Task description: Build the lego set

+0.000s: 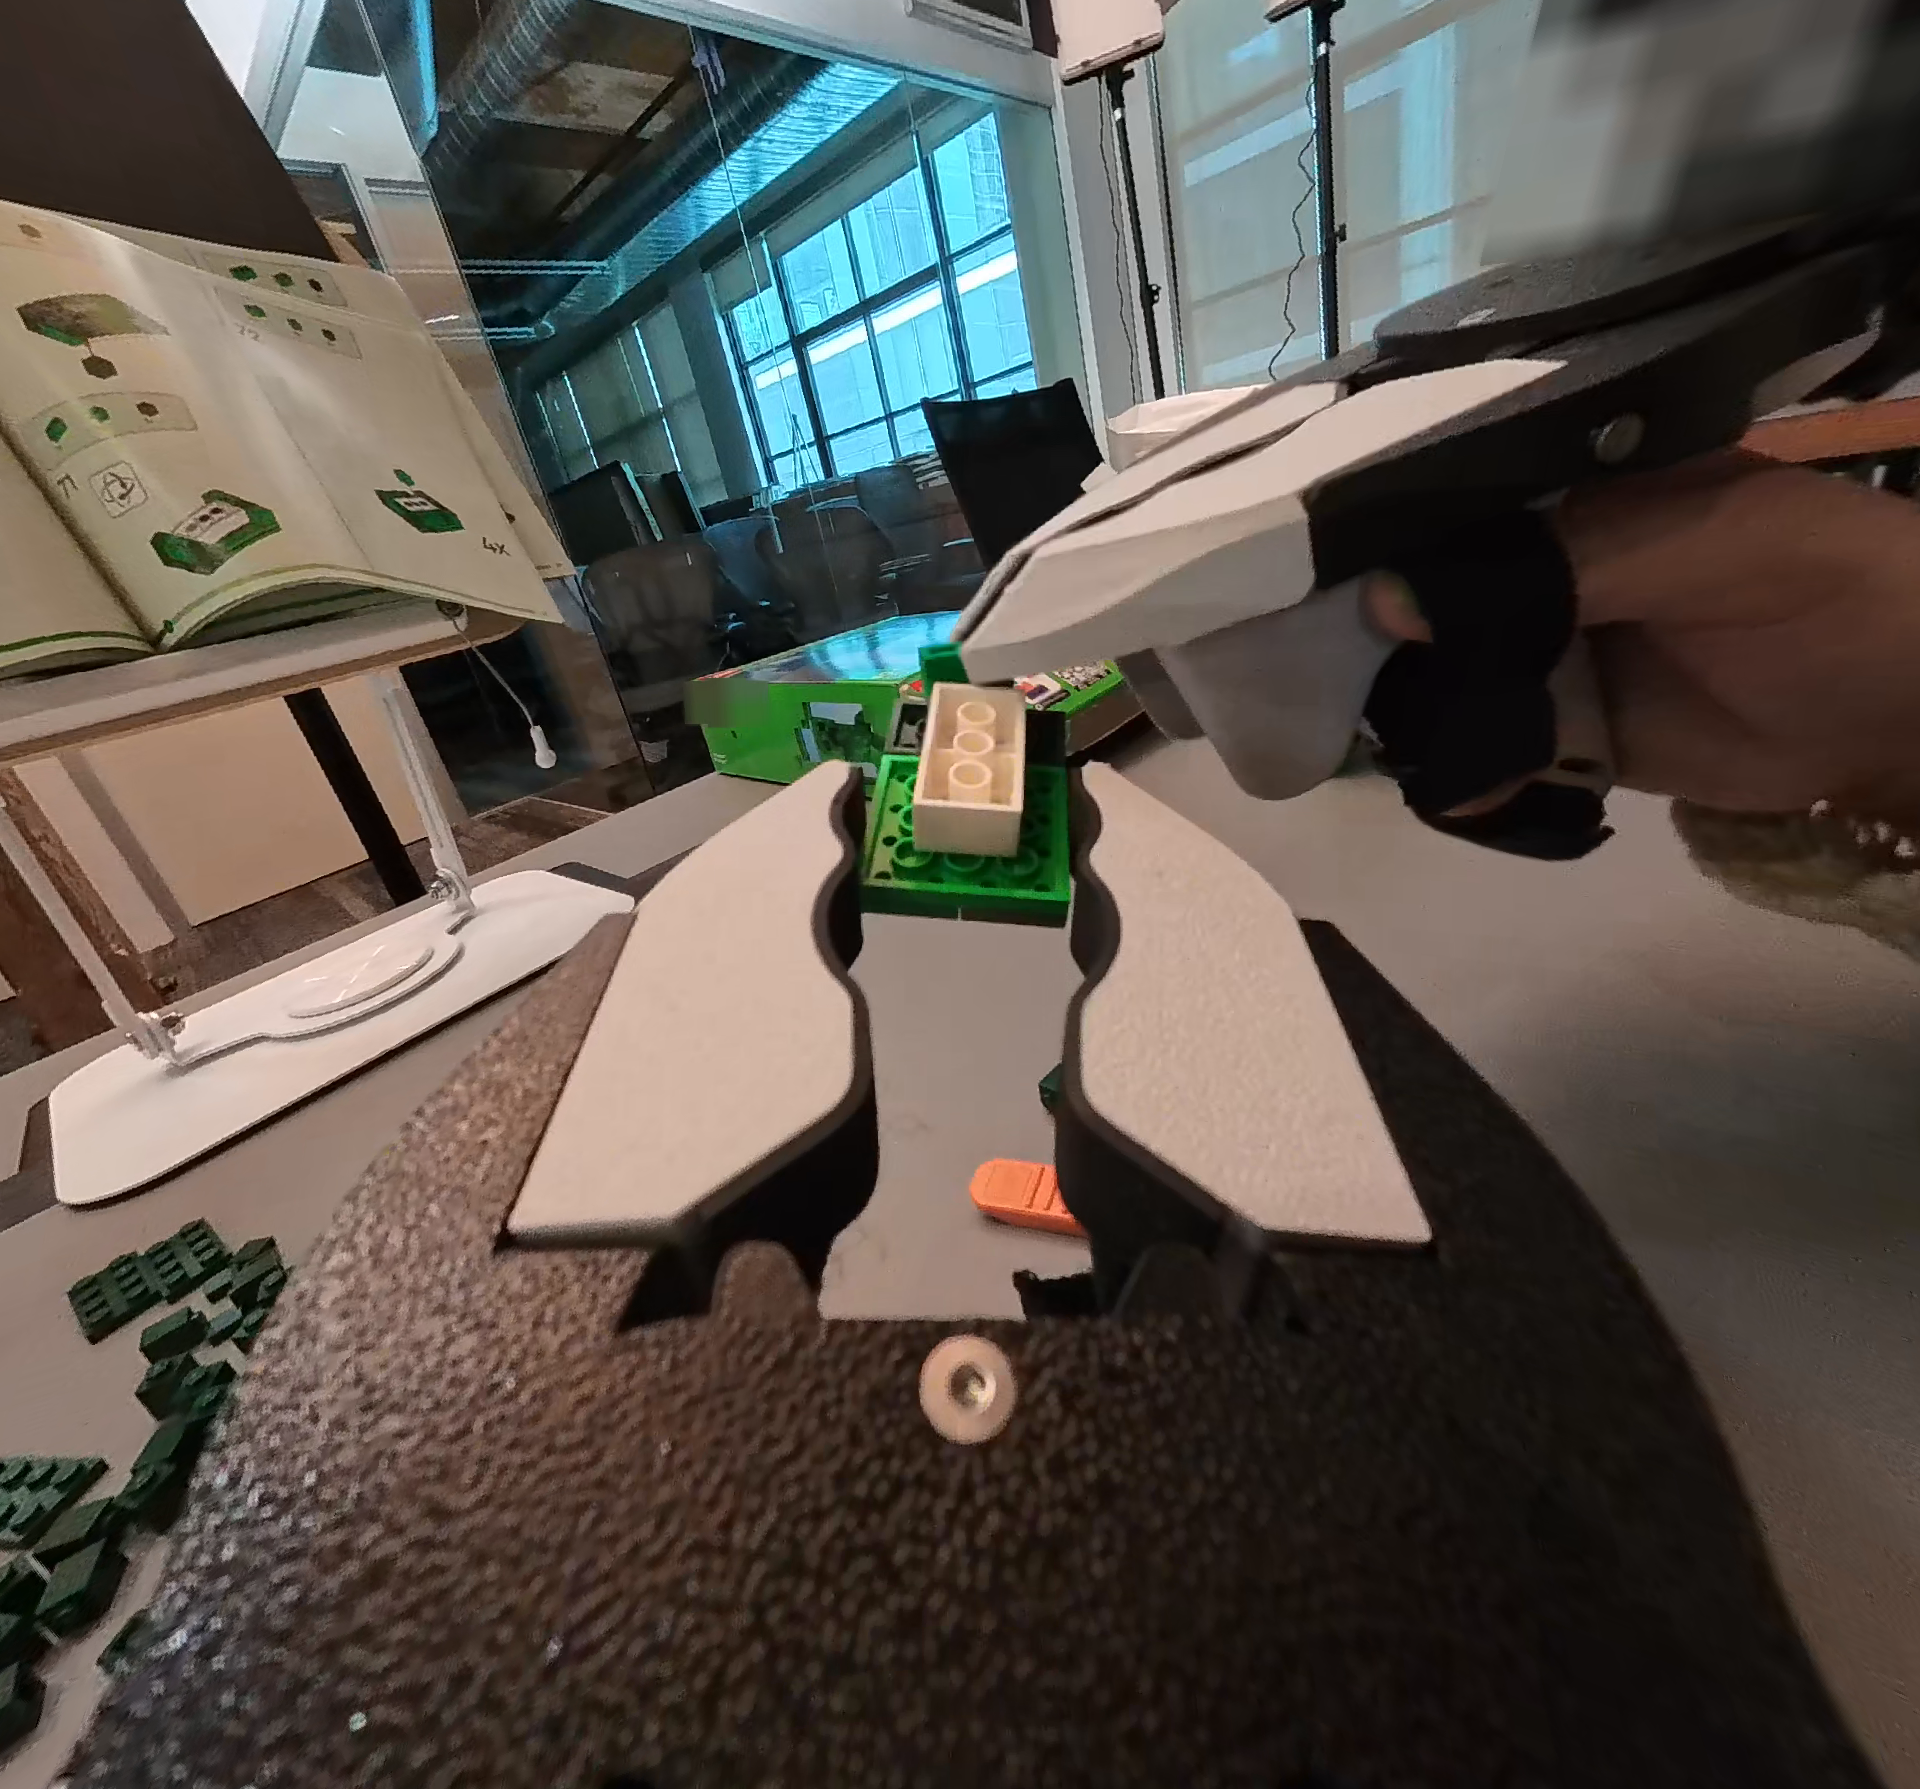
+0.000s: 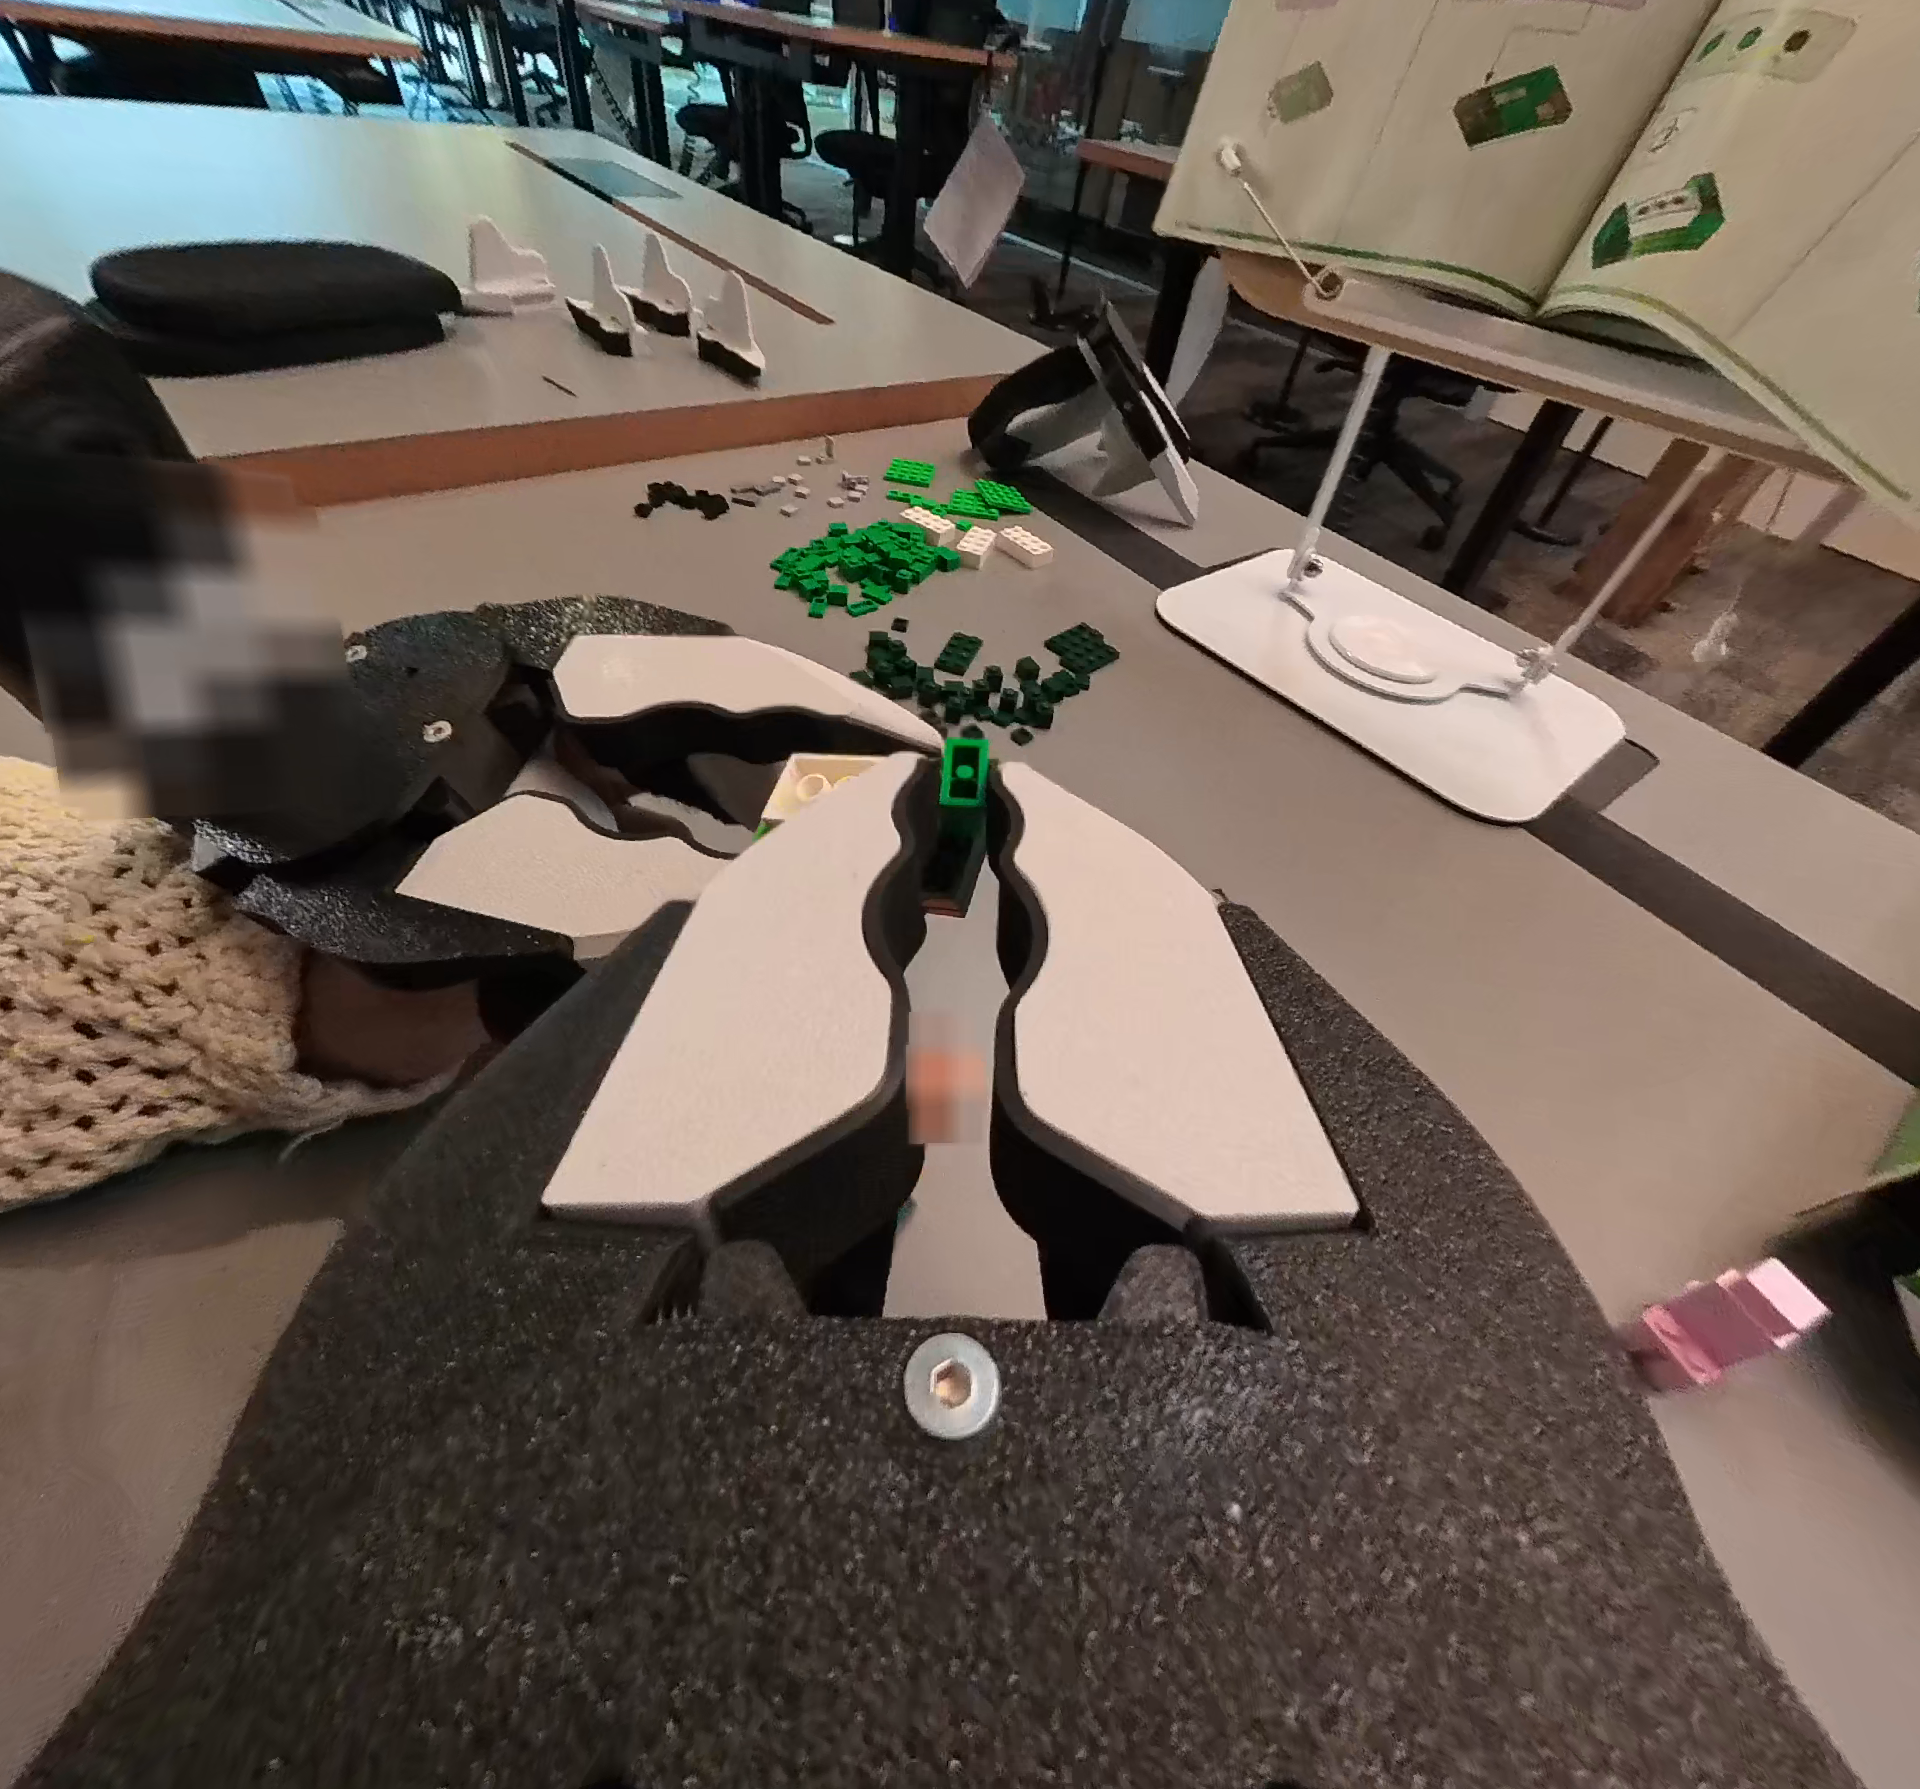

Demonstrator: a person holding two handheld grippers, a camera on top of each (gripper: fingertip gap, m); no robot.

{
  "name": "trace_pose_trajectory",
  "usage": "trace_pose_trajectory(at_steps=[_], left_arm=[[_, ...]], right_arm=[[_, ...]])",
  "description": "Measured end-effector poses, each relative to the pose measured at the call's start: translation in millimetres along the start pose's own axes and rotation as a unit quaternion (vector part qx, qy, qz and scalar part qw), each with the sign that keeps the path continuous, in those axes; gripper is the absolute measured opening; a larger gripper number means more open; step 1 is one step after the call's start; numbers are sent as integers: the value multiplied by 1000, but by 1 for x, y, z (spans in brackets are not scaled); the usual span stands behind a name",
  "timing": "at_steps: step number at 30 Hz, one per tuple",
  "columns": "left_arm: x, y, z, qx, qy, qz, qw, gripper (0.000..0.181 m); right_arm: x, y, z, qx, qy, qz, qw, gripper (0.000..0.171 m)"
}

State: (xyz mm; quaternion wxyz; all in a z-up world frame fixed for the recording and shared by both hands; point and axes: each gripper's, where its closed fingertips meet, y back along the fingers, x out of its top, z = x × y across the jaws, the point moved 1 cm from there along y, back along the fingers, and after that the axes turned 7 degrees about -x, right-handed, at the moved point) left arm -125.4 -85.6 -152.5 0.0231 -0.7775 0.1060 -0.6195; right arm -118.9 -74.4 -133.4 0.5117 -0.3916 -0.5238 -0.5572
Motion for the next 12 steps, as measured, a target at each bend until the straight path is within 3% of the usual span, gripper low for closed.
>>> trace_pose_trajectory(at_steps=[12], left_arm=[[1,0,2,-5,-3,6,1000,36]], right_arm=[[-1,2,-1,11,-9,-16,1000,19]])
